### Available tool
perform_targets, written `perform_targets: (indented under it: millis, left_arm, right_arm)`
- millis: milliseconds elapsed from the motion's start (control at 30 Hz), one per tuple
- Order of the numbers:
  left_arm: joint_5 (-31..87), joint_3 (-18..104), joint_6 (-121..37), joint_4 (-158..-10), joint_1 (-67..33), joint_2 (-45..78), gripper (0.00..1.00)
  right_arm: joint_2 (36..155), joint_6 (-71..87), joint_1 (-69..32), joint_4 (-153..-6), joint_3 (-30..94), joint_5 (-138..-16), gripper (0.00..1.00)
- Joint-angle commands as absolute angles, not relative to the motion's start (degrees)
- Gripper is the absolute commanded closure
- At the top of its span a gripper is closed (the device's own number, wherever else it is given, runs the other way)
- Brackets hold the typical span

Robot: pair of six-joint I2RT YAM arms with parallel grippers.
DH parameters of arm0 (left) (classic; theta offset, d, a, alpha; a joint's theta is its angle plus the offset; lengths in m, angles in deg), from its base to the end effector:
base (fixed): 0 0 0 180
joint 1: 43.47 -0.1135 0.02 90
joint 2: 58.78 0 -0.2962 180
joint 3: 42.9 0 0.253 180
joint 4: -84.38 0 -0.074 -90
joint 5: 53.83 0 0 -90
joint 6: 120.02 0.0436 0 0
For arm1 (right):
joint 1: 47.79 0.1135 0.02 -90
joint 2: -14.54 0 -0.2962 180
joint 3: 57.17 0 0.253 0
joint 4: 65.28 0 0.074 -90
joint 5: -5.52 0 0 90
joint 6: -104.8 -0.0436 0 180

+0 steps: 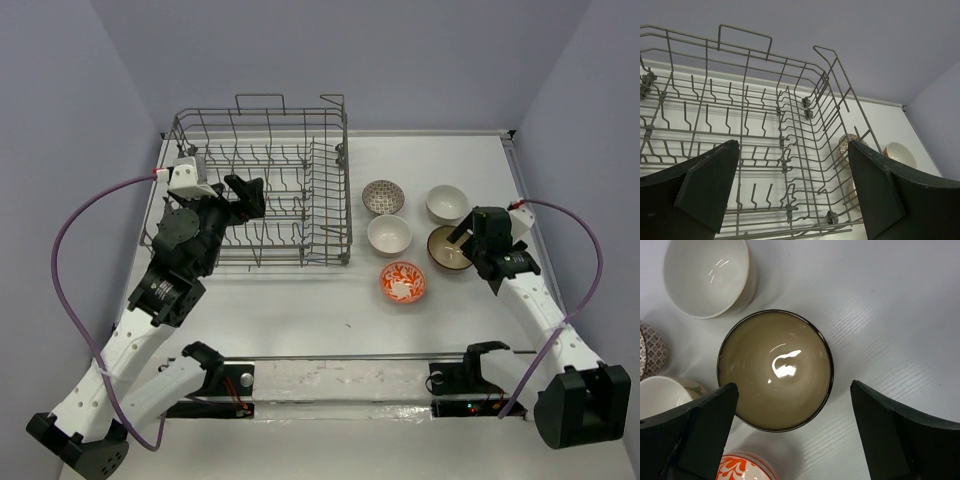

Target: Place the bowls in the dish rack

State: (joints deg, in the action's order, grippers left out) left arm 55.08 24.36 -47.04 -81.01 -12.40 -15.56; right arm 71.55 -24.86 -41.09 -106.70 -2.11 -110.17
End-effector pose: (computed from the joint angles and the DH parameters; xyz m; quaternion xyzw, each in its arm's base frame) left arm 0.1348 -0.0647 0.4383 -0.0464 0.6483 -0.2096 0.7305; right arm 0.1948 0.0039 0.2755 0.3384 0.8336 -0.0358 0.4351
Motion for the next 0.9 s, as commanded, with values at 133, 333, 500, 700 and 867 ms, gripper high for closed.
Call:
perform_targets:
  millis: [133, 333, 500, 700, 867]
  left_arm:
    - [56.3, 27.3, -46.7, -82.7, -12.4, -16.0, 0.01]
    - [56.2, 27.3, -46.9, -82.6, -12.3, -16.0, 0.01]
    - [56.4, 27.3, -46.9, -82.6, -12.3, -16.2, 0.01]
    - [56.7, 27.3, -46.7, -82.5, -12.4, -16.1, 0.01]
    - [56.8, 27.3, -46.7, -82.5, -12.3, -15.9, 0.01]
  right_arm:
    - [69.6, -28.0, -41.5, -107.7, -5.1, -119.4, 0.07]
    - [72.4, -30.5, -41.5, -107.5, -5.7, -119.6, 0.24]
    - [75.9, -31.5, -41.5, -105.8, -5.7, -118.5, 0.36]
    - [79.2, -32.3, -42.0, -103.9, -6.8, -118.1, 0.43]
    - [81.4, -32.4, -42.0, -101.7, -7.6, -116.4, 0.45]
